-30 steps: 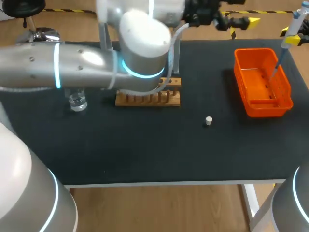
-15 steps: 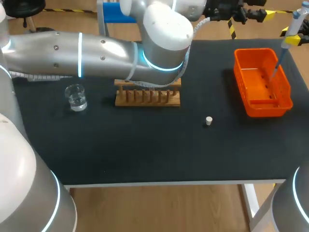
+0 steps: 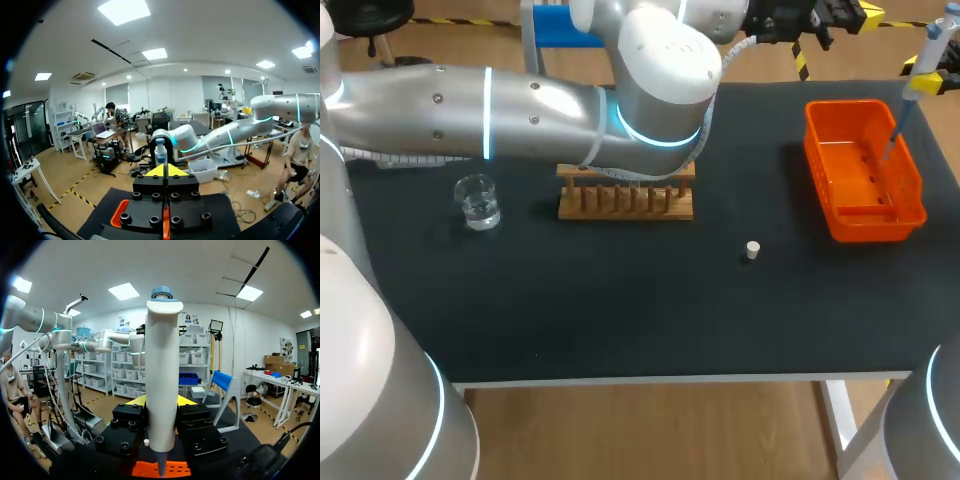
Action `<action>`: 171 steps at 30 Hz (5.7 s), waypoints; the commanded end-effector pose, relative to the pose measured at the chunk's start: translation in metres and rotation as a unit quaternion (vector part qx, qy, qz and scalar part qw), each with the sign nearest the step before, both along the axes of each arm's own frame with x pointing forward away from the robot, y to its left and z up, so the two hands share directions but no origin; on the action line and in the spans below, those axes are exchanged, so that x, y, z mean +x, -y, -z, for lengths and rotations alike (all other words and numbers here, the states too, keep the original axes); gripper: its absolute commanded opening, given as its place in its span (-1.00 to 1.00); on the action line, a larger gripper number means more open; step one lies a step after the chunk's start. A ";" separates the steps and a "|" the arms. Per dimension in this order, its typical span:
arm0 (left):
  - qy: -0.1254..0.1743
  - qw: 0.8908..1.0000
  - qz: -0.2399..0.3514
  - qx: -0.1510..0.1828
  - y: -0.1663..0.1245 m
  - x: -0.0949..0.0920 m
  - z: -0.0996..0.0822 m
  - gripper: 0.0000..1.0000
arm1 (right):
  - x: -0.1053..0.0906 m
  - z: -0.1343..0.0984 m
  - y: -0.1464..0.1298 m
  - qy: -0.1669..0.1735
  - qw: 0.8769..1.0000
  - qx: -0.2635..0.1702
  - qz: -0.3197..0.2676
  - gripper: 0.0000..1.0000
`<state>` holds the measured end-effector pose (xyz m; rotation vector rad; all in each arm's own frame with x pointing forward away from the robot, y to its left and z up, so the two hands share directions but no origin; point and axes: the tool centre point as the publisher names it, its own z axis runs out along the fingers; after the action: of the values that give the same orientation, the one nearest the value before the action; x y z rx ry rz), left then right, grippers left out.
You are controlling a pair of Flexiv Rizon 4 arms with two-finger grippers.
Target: Invert the test tube, pick up the pipette, mount the tip to pipette, aspirate from beaker and dispense into the tube, eject the tip, return the pipette, and cap with the stopper.
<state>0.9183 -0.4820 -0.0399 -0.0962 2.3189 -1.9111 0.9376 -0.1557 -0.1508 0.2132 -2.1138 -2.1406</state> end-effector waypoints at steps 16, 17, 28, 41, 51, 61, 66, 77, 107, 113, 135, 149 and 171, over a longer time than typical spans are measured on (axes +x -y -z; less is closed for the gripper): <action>-0.002 1.000 0.021 -0.021 0.037 0.003 0.001 -1.00 | 0.002 0.000 0.002 0.000 1.000 -0.001 -0.002 -1.00; -0.001 1.000 0.021 -0.023 0.039 0.003 0.001 -1.00 | 0.002 0.000 0.002 0.000 1.000 -0.001 -0.002 -1.00; -0.007 0.999 0.031 -0.040 0.057 0.005 0.007 -1.00 | 0.002 0.000 0.002 0.000 1.000 -0.001 -0.002 -1.00; -0.012 0.998 0.043 -0.048 0.076 0.007 0.009 -1.00 | 0.002 0.000 0.002 0.000 1.000 -0.001 -0.002 -1.00; -0.013 0.998 0.044 -0.050 0.082 0.012 0.012 -1.00 | 0.002 0.000 0.002 0.000 1.000 -0.001 -0.002 -1.00; -0.014 0.998 0.046 -0.049 0.085 0.015 0.015 -1.00 | 0.002 0.000 0.002 0.000 1.000 -0.001 -0.002 -1.00; -0.014 0.998 0.046 -0.047 0.086 0.018 0.015 -1.00 | 0.002 0.000 0.002 0.000 1.000 -0.001 -0.002 -1.00; -0.010 0.998 0.037 -0.049 0.088 0.027 0.015 -1.00 | 0.002 0.000 0.002 0.000 1.000 -0.001 -0.002 -1.00; -0.027 0.999 0.032 -0.032 0.094 0.025 0.026 -1.00 | 0.002 0.000 0.002 0.000 1.000 -0.001 -0.002 -1.00; -0.030 0.999 0.031 -0.029 0.094 0.025 0.029 -1.00 | 0.002 0.000 0.002 0.000 1.000 -0.001 -0.002 -1.00; -0.035 0.999 0.028 -0.027 0.093 0.023 0.038 -1.00 | 0.002 0.000 0.002 0.000 1.000 -0.001 -0.002 -1.00; -0.045 0.998 0.027 -0.022 0.092 0.023 0.047 -1.00 | 0.002 0.000 0.002 0.000 1.000 -0.001 -0.002 -1.00; -0.055 0.998 0.030 -0.015 0.096 0.024 0.058 -1.00 | 0.002 0.000 0.002 0.000 1.000 -0.001 -0.002 -1.00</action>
<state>0.9419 -0.5734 -0.0862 -0.1401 2.3821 -2.0206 0.9358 -0.1581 -0.1626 0.2101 -2.1147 -2.1428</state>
